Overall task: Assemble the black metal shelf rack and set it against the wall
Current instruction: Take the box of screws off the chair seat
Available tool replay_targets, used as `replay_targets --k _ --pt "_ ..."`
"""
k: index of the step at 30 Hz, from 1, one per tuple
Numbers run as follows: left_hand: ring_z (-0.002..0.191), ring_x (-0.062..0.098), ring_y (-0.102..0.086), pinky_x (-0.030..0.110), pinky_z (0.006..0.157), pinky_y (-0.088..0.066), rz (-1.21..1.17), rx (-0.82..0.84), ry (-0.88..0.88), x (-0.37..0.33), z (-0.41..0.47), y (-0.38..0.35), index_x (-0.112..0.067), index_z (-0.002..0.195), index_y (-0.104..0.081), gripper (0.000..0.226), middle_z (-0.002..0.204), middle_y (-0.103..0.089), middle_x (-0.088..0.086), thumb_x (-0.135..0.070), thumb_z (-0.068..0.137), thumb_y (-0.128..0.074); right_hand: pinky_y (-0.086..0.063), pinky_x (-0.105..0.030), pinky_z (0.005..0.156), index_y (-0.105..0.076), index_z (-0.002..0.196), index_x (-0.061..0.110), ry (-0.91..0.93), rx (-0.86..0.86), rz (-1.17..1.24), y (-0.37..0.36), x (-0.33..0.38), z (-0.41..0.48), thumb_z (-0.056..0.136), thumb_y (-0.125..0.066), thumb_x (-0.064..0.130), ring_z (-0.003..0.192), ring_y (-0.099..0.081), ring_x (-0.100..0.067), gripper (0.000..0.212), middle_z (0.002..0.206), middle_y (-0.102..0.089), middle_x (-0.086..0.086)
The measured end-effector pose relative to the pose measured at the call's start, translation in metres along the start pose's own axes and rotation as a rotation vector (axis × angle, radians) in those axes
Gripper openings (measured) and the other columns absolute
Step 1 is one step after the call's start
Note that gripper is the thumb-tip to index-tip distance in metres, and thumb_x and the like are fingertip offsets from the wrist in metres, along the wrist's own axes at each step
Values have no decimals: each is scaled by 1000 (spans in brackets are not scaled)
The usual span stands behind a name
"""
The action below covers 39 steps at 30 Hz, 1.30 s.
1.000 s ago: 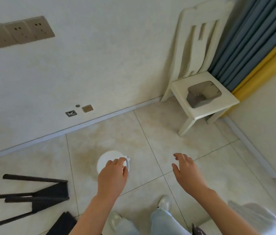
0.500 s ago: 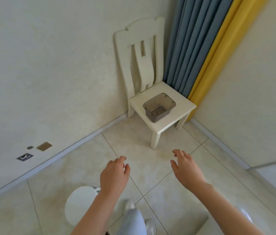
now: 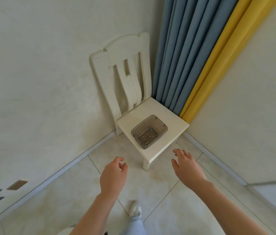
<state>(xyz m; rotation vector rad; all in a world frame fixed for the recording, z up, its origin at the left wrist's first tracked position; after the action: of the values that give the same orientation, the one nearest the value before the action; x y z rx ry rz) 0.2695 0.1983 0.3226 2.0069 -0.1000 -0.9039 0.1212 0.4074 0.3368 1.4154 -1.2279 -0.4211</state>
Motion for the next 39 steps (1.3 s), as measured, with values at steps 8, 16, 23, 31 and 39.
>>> replay_targets --k 8,16,23,31,39 --pt "98 19 -63 34 85 -52 -21 21 114 -41 87 -12 -26 127 -62 29 99 -62 -9 -31 101 -50 -43 -34 103 -41 140 15 21 58 -30 28 -5 111 103 -41 27 127 -46 -21 39 136 -53 -4" --pt "101 21 -64 34 87 -51 -63 6 384 -79 152 -44 -29 126 -60 31 123 -67 -4 -31 99 -46 -51 -35 92 -45 132 13 141 166 -134 39 -23 233 104 -39 28 109 -55 -22 33 125 -57 -8" --pt "94 27 -65 37 85 -53 -150 -29 675 -92 177 -92 -20 124 -63 30 112 -69 5 -33 100 -51 -48 -35 89 -47 132 13 205 326 -96 32 -55 315 102 -43 27 111 -54 -22 33 126 -58 -6" --pt "76 26 -71 41 81 -60 -386 -44 852 -90 218 -152 -11 112 -66 23 88 -73 7 -24 98 -55 -43 -28 86 -49 134 8 52 495 24 4 -91 391 102 -48 24 112 -57 -26 36 129 -60 -13" --pt "84 28 -70 42 82 -59 -467 -58 925 -67 256 -197 -6 117 -65 25 97 -72 10 -20 99 -55 -47 -34 90 -55 129 8 -237 587 169 -50 -114 433 98 -49 23 111 -57 -25 34 126 -60 -9"
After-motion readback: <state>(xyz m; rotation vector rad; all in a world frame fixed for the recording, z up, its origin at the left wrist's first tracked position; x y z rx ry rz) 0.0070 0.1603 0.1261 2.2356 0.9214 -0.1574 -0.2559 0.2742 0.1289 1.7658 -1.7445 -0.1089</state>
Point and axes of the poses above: each hand's wrist, its own z-axis towards the middle knuckle, its own y-axis out of the back of the hand, x = y × z, the point moved 1 cm from there along z, towards the middle knuckle
